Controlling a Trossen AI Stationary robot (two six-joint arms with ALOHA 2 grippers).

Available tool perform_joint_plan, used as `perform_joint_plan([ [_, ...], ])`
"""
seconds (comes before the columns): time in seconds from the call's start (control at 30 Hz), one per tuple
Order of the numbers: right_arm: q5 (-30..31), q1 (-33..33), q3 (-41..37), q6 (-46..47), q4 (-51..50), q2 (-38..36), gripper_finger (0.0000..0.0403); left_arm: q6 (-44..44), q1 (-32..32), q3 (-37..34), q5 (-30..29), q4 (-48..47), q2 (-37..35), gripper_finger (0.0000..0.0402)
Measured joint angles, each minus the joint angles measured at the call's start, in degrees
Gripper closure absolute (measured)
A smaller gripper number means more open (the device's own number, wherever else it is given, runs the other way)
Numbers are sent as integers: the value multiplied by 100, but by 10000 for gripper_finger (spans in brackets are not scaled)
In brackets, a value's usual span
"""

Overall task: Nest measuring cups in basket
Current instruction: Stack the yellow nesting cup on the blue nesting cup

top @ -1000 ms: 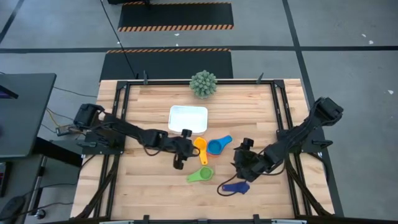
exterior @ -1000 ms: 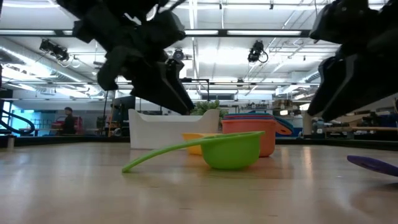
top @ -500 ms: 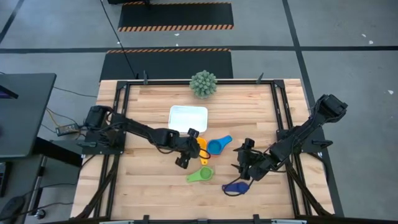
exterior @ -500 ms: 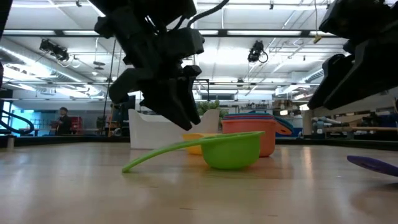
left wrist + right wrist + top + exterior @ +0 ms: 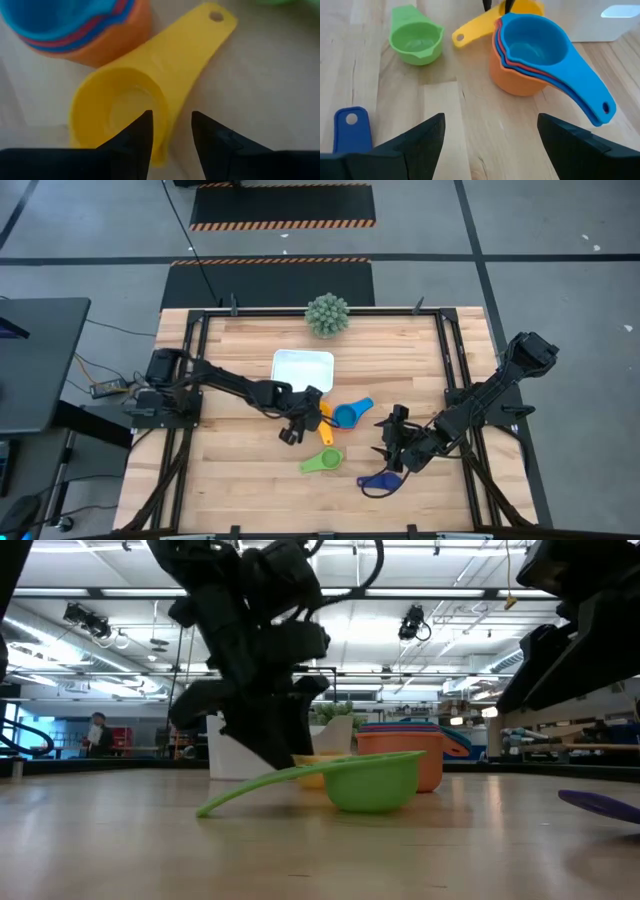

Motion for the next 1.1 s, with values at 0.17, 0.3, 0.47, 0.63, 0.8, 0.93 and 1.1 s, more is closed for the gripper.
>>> perform_joint_plan([
  [0.17,-3,-2,0,-34,43,0,79,10,-50,0,-323,-62,83,283],
  [0.3,-2,-4,0,-99,63,0,79,-134,-121,27,-594,-121,83,318],
  [0.47,6,-11,0,-107,80,0,79,-261,-183,128,-747,-452,79,362],
  [0.63,5,-11,0,-134,76,0,79,-880,-211,530,-753,-1041,77,390],
  [0.8,-3,-9,0,-109,-425,0,79,-2051,-307,1116,-750,-1970,77,384],
  [0.93,-8,-10,0,-43,-939,0,85,-3073,-426,1598,-736,-2723,77,380],
  [1.1,10,-9,0,17,-1059,0,91,-4227,-556,2183,-577,-3325,72,385],
])
